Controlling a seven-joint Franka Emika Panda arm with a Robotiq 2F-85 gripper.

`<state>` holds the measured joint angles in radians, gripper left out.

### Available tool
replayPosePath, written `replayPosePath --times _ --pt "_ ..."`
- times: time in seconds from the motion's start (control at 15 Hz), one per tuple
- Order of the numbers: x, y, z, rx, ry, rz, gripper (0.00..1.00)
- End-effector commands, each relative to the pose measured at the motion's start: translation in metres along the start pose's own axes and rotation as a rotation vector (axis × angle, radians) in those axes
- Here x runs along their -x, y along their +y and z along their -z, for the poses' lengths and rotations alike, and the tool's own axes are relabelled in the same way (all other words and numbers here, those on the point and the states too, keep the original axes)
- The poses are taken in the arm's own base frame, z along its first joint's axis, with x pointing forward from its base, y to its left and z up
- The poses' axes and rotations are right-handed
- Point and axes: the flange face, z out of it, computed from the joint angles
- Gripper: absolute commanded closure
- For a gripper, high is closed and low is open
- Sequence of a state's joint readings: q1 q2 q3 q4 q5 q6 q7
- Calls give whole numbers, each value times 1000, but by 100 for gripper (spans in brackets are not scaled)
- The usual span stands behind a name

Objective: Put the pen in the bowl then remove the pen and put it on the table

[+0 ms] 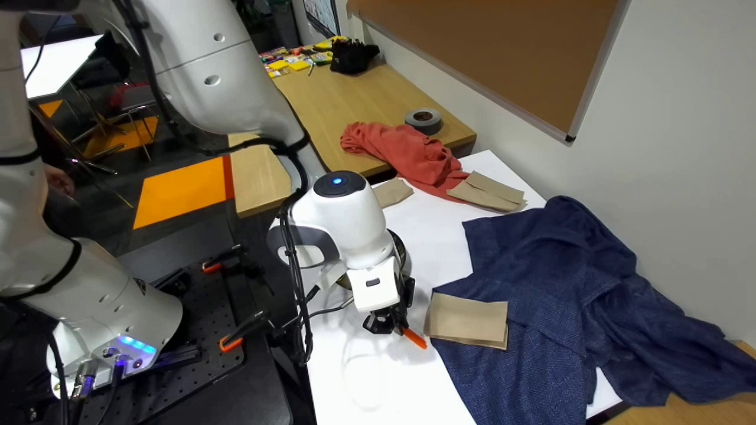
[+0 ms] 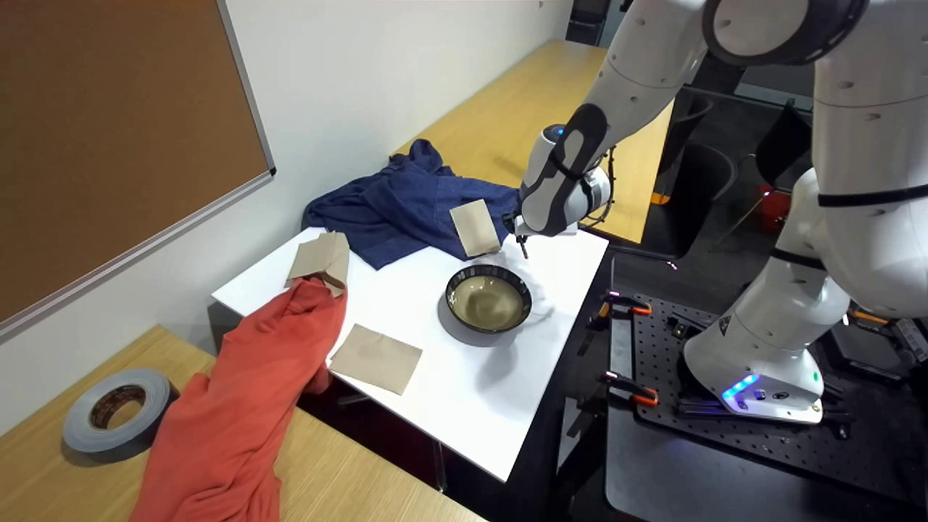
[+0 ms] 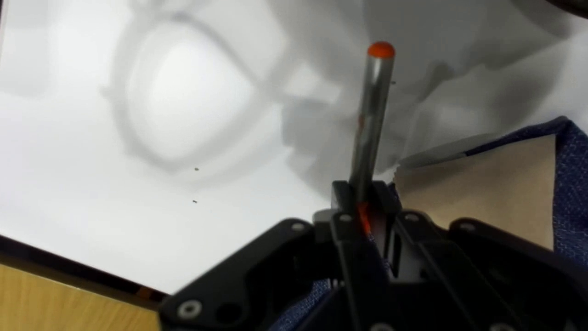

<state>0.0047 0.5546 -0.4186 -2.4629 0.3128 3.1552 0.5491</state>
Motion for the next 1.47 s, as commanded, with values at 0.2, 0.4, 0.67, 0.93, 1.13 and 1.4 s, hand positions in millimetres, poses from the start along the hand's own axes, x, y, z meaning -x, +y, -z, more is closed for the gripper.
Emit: replayPosePath --times 0.2,0.4,0.67,0.93,1.13,1.4 --pt "-4 -4 -38 39 -11 -40 96" --pt "-8 -3 -39 38 -5 -50 53" --pt "-10 -5 -23 9 7 -46 23" --pt "-11 -3 2 -28 12 -49 0" --pt "-9 2 28 -64 -2 -40 0" --pt "-3 11 57 -108 -15 -31 0"
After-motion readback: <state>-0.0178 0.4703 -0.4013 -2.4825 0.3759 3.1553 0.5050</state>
